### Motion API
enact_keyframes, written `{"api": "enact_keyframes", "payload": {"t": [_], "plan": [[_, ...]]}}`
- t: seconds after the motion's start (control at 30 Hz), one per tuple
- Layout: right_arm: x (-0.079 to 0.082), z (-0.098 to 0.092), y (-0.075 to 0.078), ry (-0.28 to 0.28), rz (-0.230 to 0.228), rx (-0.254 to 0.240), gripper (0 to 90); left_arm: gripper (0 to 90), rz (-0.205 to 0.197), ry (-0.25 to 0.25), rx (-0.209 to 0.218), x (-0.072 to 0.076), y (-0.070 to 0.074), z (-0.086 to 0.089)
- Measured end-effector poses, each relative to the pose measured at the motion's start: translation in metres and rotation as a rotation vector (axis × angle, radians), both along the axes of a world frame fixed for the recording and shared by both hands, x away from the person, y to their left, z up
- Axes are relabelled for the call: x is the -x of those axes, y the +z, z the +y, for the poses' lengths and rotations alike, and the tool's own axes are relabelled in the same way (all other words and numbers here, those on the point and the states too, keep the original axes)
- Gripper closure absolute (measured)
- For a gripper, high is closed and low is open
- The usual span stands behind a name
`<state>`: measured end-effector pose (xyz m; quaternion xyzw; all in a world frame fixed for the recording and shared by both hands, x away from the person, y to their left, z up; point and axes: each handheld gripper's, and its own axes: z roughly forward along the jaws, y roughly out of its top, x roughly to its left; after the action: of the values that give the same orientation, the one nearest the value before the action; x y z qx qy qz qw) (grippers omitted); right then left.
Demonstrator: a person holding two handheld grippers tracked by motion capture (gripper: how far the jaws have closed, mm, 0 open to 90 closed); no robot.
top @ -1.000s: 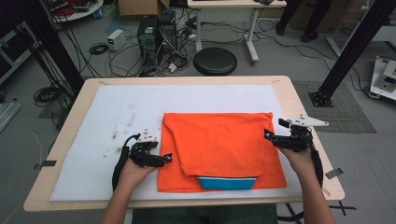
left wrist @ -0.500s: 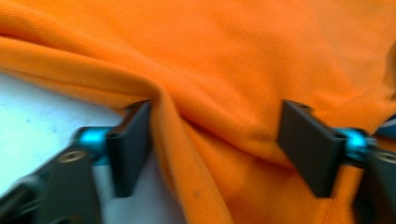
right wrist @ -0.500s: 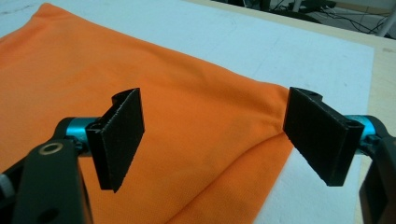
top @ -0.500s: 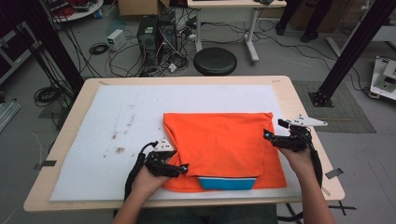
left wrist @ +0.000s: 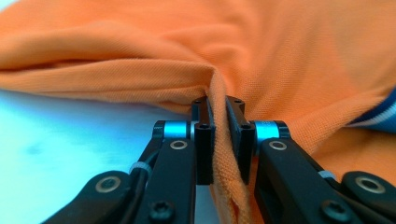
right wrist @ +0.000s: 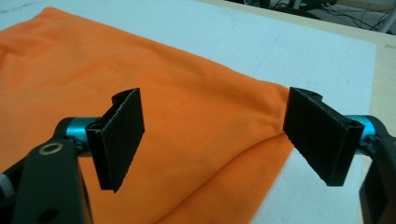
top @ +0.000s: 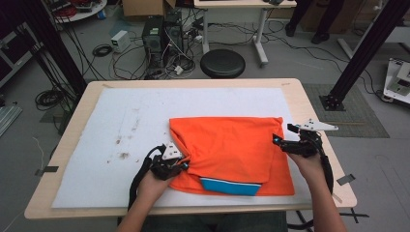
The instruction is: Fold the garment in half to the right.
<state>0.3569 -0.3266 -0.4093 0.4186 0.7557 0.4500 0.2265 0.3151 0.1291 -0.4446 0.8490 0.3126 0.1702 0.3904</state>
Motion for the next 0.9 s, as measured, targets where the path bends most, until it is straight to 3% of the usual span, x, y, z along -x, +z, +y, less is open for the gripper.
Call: {"api": "enact_keyframes", "payload": {"t": [0.1, 0.23, 0.33, 0.4, 0.53, 0.7, 0.9], "plan": [[0.0, 0.0, -0.001, 0.001, 0.002, 0.006, 21.2, 80.9, 0.024, 0.008, 0.038, 0.001, -0.001, 0.004], [0.0, 0.0, -0.001, -0.001, 0.003, 0.004, 21.2, 59.1, 0.079, 0.016, 0.097, 0.009, -0.003, 0.008], [0.0, 0.0, -0.001, 0.004, -0.002, 0.009, 21.2, 50.5, 0.116, 0.014, 0.138, 0.013, -0.006, 0.008], [0.0, 0.002, -0.001, 0.003, 0.003, 0.014, 21.2, 49.9, 0.11, 0.009, 0.128, 0.016, -0.006, 0.005], [0.001, 0.006, 0.004, 0.016, 0.005, -0.02, 21.2, 50.6, 0.103, 0.007, 0.107, 0.02, -0.006, -0.001], [-0.003, 0.015, 0.018, 0.038, -0.022, -0.017, 21.2, 73.7, 0.08, -0.05, 0.087, 0.026, -0.006, -0.006], [-0.02, 0.03, 0.032, 0.075, -0.017, -0.007, 21.2, 76.7, 0.093, -0.07, 0.106, 0.024, -0.006, -0.003]]}}
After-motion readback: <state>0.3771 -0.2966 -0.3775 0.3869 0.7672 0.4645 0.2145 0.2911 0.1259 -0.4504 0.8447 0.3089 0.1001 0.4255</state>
